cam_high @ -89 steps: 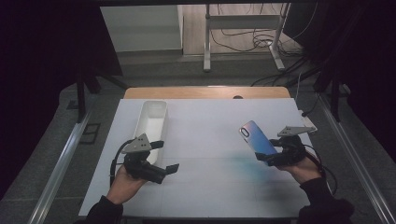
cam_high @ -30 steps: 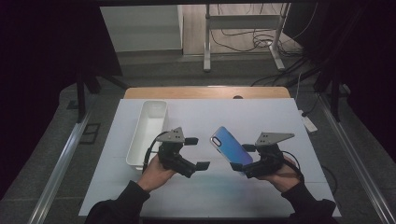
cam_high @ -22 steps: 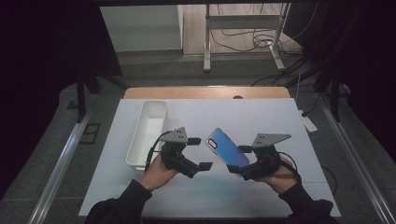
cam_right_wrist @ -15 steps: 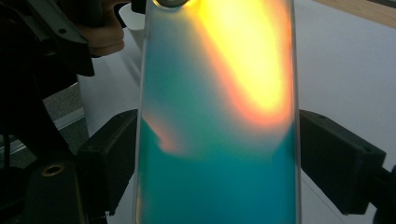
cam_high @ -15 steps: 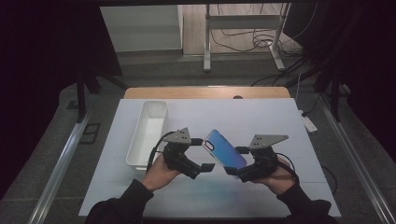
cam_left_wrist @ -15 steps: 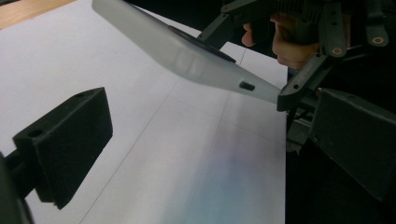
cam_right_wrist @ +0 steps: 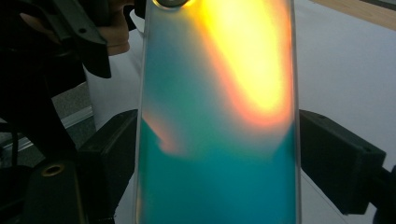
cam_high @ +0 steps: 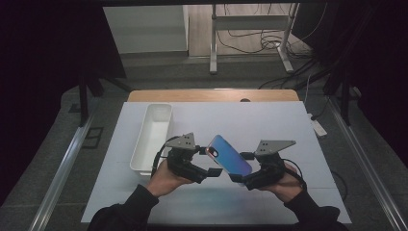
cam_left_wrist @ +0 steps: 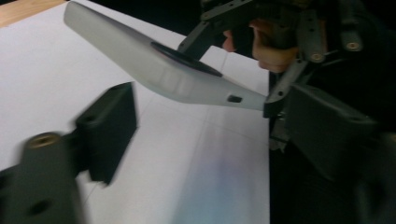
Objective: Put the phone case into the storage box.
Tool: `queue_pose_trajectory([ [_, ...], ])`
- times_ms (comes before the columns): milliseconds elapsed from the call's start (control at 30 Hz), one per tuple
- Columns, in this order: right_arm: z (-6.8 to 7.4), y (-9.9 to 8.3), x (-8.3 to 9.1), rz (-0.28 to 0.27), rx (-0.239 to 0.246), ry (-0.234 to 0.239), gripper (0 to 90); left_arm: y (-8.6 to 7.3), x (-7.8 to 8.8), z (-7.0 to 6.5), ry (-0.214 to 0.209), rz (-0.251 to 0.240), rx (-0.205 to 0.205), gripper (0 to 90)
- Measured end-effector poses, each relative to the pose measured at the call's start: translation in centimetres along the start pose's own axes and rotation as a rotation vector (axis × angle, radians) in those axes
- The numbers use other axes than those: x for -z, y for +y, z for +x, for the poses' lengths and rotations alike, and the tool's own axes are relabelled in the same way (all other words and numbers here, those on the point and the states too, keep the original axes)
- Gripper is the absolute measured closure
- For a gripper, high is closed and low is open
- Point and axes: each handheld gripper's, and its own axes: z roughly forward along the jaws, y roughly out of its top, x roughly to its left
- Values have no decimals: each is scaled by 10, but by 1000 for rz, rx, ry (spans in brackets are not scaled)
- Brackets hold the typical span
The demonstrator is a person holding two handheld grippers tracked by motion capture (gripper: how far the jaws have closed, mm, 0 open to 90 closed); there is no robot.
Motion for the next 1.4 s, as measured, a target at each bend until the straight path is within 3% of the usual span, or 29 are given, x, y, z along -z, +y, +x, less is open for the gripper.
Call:
queue_pose_trajectory([
  [133,1,0,0,-2,4,7,169,0,3,1,-38,6,1,432],
  [433,1,0,1,-9,12,19,169,0,3,1,-94,29,-5,638],
  [967,3,0,0,-15,30,83,169,-2,7,6,-241,12,4,790],
  [1167,1,-1,-1,-2,19,155,167,-2,6,5,-299,8,-22,845],
  [1267,-2,-3,-4,7,6,205,164,-2,5,4,-316,15,-40,862],
  [1400,-4,-4,-8,18,-15,237,153,-2,2,2,-336,16,-61,876],
])
